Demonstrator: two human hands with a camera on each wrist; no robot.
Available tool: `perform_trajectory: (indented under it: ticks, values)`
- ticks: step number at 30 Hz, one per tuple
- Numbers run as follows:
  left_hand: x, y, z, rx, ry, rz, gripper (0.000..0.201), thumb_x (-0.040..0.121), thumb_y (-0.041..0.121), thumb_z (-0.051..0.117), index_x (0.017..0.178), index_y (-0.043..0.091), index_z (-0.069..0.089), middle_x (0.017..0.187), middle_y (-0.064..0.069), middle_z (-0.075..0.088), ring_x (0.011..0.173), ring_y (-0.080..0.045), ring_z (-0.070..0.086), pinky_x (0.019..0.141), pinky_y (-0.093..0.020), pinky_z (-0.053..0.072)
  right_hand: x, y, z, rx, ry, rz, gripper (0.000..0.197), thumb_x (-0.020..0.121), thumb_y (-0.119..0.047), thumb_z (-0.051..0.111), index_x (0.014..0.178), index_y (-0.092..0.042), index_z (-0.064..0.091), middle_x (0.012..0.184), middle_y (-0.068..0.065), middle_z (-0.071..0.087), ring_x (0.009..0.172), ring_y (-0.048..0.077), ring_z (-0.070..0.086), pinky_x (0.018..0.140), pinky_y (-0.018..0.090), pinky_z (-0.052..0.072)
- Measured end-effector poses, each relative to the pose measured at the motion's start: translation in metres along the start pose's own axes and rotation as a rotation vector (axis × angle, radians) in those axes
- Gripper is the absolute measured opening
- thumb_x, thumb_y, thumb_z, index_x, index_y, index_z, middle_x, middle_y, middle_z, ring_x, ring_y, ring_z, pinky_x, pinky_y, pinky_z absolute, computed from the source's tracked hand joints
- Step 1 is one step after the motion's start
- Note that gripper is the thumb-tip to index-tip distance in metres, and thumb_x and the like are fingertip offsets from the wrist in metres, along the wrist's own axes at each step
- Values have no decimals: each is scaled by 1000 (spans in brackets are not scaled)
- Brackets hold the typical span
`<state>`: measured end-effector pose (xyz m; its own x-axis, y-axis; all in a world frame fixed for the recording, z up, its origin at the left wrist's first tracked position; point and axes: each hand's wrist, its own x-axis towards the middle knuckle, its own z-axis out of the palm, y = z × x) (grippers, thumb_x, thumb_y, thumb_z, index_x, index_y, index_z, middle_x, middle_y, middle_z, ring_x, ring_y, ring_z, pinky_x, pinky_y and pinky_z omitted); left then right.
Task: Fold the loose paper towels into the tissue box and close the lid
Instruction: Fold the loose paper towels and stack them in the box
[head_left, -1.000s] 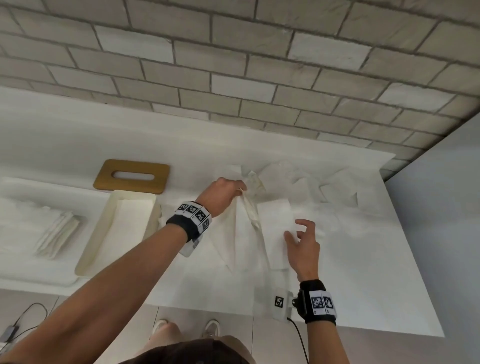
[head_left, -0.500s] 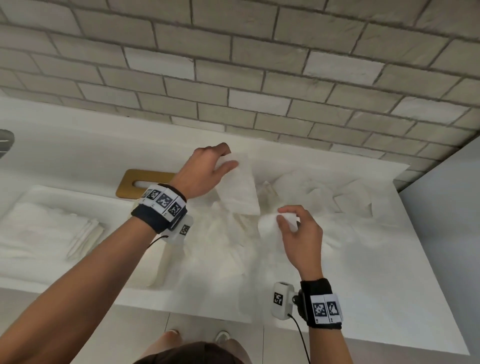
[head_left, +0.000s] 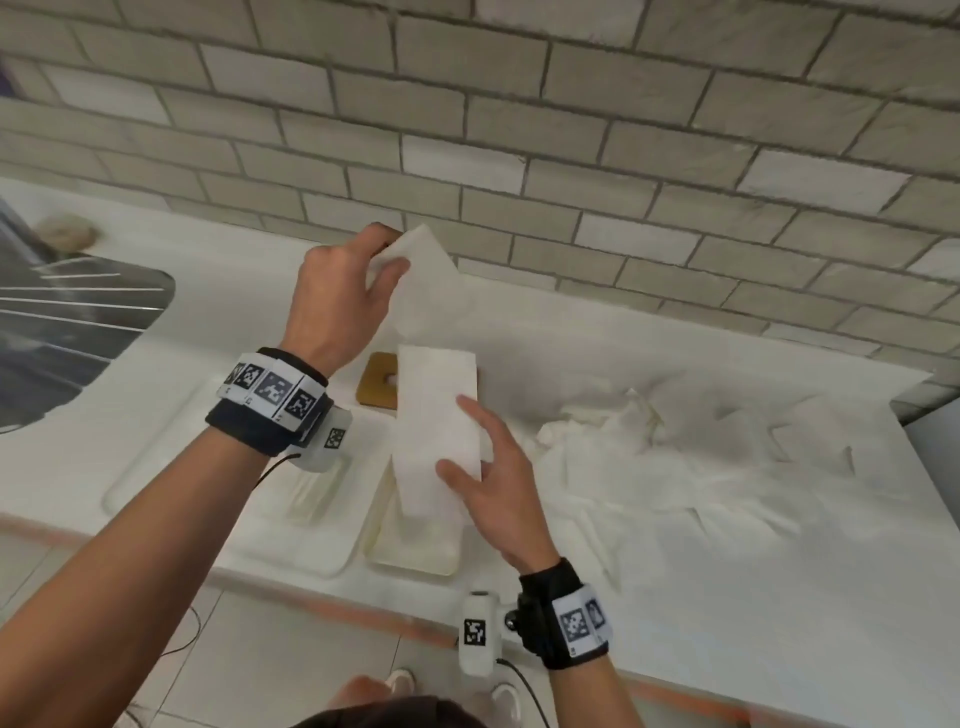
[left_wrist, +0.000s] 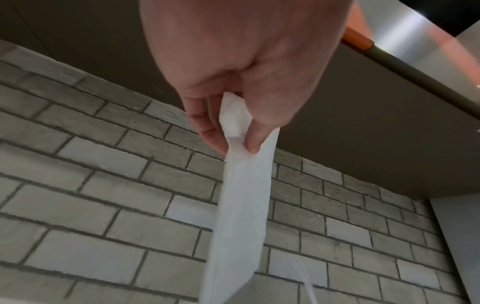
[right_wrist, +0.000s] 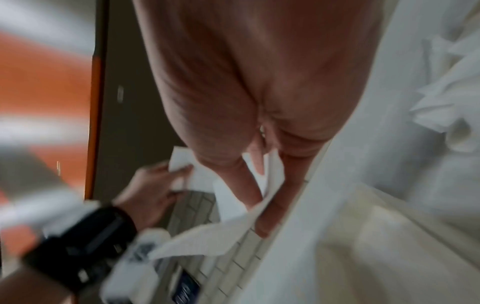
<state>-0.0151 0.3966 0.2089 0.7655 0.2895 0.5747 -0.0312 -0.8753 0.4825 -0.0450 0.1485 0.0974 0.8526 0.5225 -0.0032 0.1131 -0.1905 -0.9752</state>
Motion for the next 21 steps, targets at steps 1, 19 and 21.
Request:
perform_trajectory:
  ticks: [1, 19, 21]
  values:
    - [-4, -6, -5, 6, 24, 21, 20, 105, 30, 64, 117, 14, 69, 91, -8, 78, 75, -36, 70, 72, -42, 55, 2, 13, 13, -129, 1, 51, 73, 97, -16, 79, 159, -35, 46, 161, -18, 47, 146, 1, 46, 122, 36, 44]
    - [-29, 0, -33, -258, -698, 212, 15, 101, 38, 71, 106, 26, 79, 99, 13, 78, 94, -6, 69, 82, -24, 51, -24, -22, 24, 61, 238, -127, 78, 90, -21, 89, 138, -23, 26, 142, 2, 66, 133, 20, 64, 114, 36, 50]
    - [-29, -6, -10, -242, -713, 187, 16, 102, 32, 71, 115, 25, 77, 103, 16, 76, 97, -7, 67, 82, -20, 48, -27, -17, 28, 110, 259, -50, 61, 97, -13, 81, 131, -28, 32, 108, 5, 78, 99, 22, 77, 90, 33, 59]
